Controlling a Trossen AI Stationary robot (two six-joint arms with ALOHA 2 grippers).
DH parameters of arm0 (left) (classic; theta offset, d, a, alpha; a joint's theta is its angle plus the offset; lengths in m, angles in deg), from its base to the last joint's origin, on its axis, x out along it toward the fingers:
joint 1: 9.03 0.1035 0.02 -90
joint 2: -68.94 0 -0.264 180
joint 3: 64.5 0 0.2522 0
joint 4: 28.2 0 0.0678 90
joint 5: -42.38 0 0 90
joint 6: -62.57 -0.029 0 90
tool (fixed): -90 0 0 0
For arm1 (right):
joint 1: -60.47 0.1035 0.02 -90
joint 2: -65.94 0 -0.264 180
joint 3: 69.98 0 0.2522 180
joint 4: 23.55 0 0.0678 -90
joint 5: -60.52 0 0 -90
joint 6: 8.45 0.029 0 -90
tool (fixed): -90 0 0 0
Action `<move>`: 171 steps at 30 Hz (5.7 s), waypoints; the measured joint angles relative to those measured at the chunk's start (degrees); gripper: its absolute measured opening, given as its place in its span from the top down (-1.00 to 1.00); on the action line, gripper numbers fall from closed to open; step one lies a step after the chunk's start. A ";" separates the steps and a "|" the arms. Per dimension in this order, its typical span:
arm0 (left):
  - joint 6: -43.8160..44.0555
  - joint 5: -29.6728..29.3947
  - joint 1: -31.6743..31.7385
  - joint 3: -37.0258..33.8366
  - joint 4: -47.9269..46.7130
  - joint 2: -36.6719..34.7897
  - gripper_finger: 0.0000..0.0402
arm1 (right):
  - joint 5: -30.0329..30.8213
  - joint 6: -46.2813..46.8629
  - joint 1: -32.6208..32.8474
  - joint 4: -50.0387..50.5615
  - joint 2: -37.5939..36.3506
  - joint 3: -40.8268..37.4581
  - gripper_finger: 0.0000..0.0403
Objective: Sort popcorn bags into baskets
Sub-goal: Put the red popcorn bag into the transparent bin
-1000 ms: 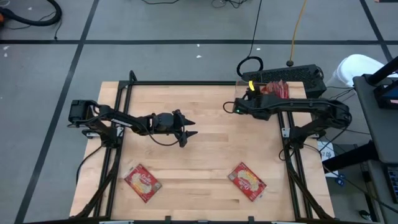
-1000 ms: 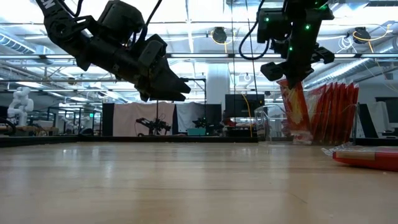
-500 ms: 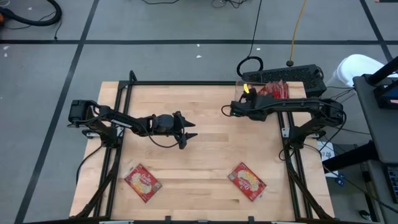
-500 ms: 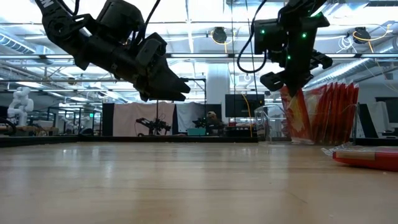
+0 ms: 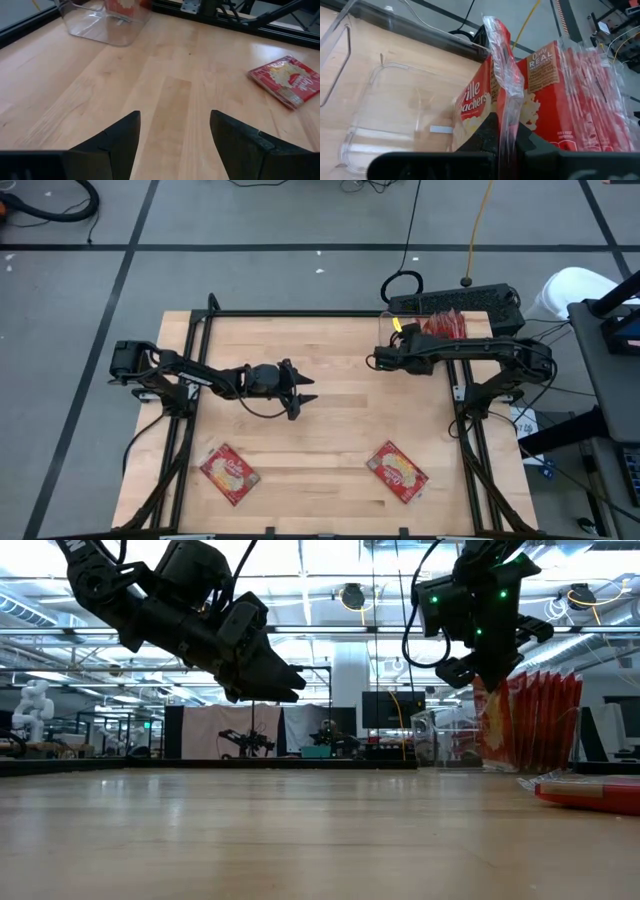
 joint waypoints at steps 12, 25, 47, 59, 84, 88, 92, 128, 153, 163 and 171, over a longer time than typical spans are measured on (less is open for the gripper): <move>0.02 0.00 0.00 0.00 0.01 0.00 -0.22 | -0.31 -2.92 -1.57 0.03 0.00 0.00 1.00; 0.20 0.00 0.00 0.00 0.01 0.00 -0.22 | -1.42 -6.31 -2.19 0.39 0.00 0.00 0.80; -0.22 0.00 0.00 0.00 -0.01 0.00 -0.22 | 4.83 -6.58 -3.75 9.27 0.00 0.00 0.35; -0.22 -0.02 0.00 0.02 -0.07 0.00 -0.22 | 9.76 -6.41 -2.69 9.54 -2.87 0.00 0.35; 1.73 -0.02 -1.57 0.06 -1.39 0.00 -0.22 | -22.54 -32.68 31.74 -26.69 -18.38 0.02 0.35; 1.66 -0.02 -1.84 0.04 -1.37 0.00 -0.22 | -30.34 -30.32 35.26 -27.14 -16.76 -0.39 0.35; 1.47 -0.04 -1.92 0.05 -1.30 0.00 -0.22 | -39.34 -27.20 36.45 -27.73 -15.03 -2.26 0.35; 1.75 -0.04 -2.16 0.04 -1.24 0.00 -0.22 | -54.79 -34.30 34.61 -69.70 -10.91 -30.93 -0.11; 1.81 -0.04 -2.14 0.04 -1.26 0.00 -0.22 | -58.21 -34.69 34.60 -87.16 -10.89 -42.73 0.96; 5.93 -0.13 -3.27 0.02 0.20 0.00 -0.22 | -44.14 -37.49 34.56 -90.90 -10.91 -41.00 1.00; 5.88 -0.14 -6.52 0.02 6.42 0.00 -0.22 | -39.51 -33.02 34.12 -91.24 -11.59 -40.98 1.00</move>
